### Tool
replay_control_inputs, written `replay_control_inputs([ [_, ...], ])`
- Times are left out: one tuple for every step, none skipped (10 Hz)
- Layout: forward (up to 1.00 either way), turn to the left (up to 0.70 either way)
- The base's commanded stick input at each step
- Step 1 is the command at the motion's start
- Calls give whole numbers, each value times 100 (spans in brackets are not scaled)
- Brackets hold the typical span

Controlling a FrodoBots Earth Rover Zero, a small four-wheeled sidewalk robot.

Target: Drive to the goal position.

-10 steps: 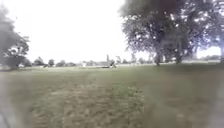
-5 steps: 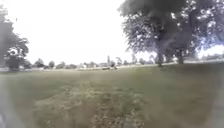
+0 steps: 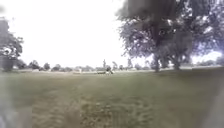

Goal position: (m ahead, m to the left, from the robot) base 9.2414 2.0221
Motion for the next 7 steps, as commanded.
replay_control_inputs([
  [100, 0],
  [100, 0],
  [100, 0],
  [100, 0],
  [100, 0],
  [100, 0],
  [100, 0],
])
